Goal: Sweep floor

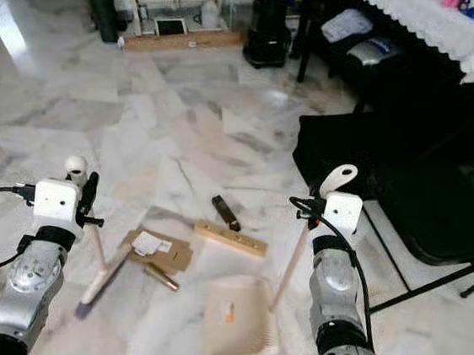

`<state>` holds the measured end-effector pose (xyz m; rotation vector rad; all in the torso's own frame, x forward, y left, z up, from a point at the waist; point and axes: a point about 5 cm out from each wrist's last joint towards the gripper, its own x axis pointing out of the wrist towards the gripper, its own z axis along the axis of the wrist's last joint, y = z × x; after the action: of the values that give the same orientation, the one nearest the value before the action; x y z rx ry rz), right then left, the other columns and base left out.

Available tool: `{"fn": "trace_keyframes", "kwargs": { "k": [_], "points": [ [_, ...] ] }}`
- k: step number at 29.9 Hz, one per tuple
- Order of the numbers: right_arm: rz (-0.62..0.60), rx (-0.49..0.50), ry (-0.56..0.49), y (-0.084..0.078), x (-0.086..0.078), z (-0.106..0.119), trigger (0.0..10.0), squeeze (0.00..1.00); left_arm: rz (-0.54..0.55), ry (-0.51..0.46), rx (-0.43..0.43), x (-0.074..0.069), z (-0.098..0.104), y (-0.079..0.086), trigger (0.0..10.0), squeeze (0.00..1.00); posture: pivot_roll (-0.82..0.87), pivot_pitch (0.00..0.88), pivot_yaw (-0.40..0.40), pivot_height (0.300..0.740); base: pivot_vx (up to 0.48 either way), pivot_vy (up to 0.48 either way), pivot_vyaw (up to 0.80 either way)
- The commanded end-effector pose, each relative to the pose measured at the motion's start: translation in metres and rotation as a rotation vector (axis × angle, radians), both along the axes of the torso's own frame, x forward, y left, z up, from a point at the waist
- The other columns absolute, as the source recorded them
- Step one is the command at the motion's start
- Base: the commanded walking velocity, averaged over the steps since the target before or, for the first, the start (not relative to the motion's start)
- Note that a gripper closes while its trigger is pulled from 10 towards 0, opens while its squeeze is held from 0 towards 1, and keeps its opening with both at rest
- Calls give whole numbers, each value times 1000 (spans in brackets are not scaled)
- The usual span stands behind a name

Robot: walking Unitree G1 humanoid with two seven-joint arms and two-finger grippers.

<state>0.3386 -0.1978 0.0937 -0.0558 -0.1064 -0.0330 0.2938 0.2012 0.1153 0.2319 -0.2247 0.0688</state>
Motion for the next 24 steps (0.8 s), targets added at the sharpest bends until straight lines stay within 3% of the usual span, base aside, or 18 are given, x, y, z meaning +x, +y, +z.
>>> {"fn": "trace_keyframes", "kwargs": {
  "k": [1, 16, 24],
  "points": [
    [3, 12, -43, 3, 4, 9, 10000, 0, 5, -33, 26, 0, 7, 4, 10000, 0, 94, 88, 6, 740, 0, -259, 0],
    [4, 12, -43, 3, 3, 9, 10000, 0, 6, -32, 27, 0, 7, 4, 10000, 0, 93, 91, 5, 740, 0, -258, 0],
    [8, 12, -42, 3, 3, 8, 10000, 0, -25, -17, 6, 0, 5, 1, 10000, 0, 95, 88, 2, 740, 0, 0, 0]
  ]
}}
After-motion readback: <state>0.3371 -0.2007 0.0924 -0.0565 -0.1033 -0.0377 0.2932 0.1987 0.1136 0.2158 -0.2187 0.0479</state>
